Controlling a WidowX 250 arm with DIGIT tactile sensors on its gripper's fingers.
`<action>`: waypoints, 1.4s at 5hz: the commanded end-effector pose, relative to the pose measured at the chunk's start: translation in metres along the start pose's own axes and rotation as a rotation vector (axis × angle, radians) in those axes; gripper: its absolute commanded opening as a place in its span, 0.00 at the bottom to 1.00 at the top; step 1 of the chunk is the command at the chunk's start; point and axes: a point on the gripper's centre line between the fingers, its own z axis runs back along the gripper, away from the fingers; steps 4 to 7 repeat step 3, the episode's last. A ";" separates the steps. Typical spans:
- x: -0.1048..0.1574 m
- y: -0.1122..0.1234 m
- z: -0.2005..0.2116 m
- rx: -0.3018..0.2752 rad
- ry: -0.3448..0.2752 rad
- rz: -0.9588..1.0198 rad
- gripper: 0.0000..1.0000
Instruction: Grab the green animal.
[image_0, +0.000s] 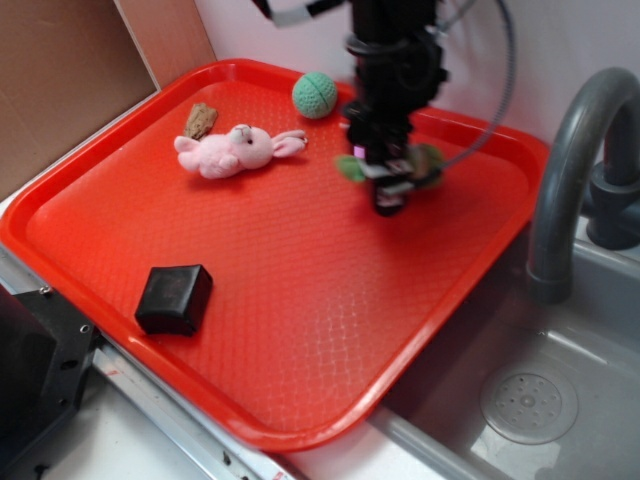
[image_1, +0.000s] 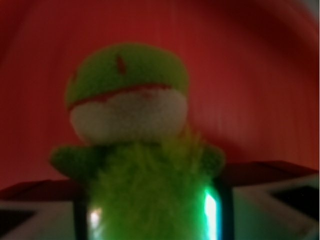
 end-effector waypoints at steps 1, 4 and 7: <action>-0.085 -0.008 0.080 0.009 -0.160 0.483 0.00; -0.120 -0.023 0.082 0.094 -0.124 0.549 0.00; -0.120 -0.023 0.082 0.094 -0.124 0.549 0.00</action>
